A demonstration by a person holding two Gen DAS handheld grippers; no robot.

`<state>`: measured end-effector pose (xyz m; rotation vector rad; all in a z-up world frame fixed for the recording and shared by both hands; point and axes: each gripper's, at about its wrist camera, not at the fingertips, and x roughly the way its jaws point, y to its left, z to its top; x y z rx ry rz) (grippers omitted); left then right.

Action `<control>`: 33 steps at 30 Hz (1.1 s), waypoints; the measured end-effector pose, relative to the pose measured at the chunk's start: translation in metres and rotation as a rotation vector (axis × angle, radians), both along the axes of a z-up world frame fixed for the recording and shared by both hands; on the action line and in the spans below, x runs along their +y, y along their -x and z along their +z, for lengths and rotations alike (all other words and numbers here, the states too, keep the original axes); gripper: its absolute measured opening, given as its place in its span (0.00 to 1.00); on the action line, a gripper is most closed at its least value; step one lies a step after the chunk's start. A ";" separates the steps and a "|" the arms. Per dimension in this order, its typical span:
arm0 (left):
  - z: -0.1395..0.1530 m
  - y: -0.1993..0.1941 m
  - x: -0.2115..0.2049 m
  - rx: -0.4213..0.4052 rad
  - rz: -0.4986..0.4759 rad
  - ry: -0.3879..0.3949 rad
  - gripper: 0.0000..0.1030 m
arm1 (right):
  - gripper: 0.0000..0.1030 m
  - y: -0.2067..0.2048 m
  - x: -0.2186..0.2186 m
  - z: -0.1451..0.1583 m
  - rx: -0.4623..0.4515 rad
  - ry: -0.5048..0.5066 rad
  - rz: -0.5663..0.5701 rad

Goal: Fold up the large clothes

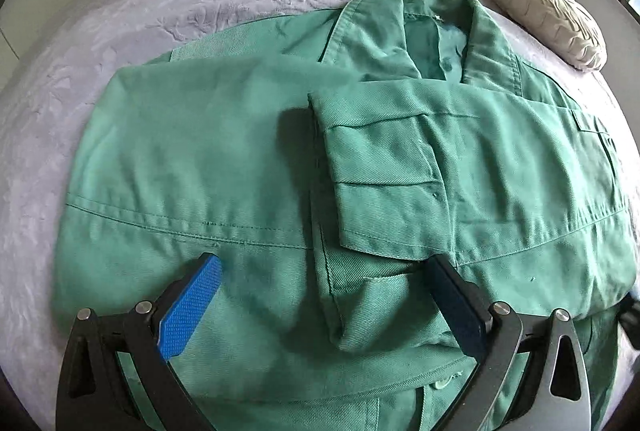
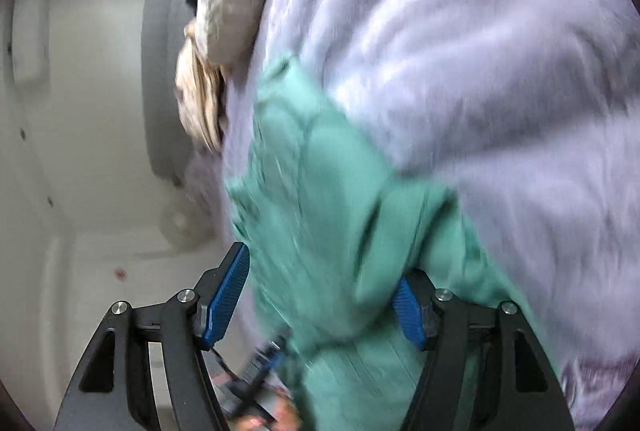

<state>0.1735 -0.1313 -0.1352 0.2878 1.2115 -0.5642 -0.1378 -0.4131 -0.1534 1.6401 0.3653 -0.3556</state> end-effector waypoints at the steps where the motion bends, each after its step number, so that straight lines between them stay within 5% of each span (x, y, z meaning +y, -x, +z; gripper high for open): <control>1: 0.000 0.001 -0.001 -0.004 -0.003 -0.004 0.99 | 0.69 0.011 -0.006 0.003 -0.017 0.008 -0.039; 10: 0.035 0.008 -0.030 -0.081 -0.072 -0.026 0.99 | 0.68 0.039 -0.001 -0.026 -0.141 -0.142 -0.177; 12: 0.054 0.012 -0.054 -0.109 -0.139 0.004 0.99 | 0.59 0.043 0.000 -0.028 -0.135 -0.142 -0.173; 14: 0.066 0.015 -0.079 -0.118 -0.205 0.033 0.99 | 0.21 0.052 0.000 -0.033 -0.097 -0.140 -0.159; 16: 0.077 0.022 -0.113 -0.105 -0.271 0.078 0.99 | 0.03 0.055 0.002 -0.041 -0.048 -0.147 -0.142; 20: 0.087 0.046 -0.195 -0.108 -0.442 0.129 0.99 | 0.03 0.053 0.002 -0.042 -0.020 -0.108 -0.101; 29: 0.054 0.081 -0.345 -0.096 -0.656 0.020 0.98 | 0.05 0.048 -0.004 -0.043 -0.038 -0.078 -0.042; 31: 0.042 0.086 -0.356 -0.098 -0.677 -0.033 0.75 | 0.05 0.050 -0.002 -0.044 -0.047 -0.083 -0.040; 33: 0.029 0.088 -0.362 -0.021 -0.705 -0.067 0.38 | 0.07 0.047 -0.004 -0.045 -0.053 -0.086 -0.039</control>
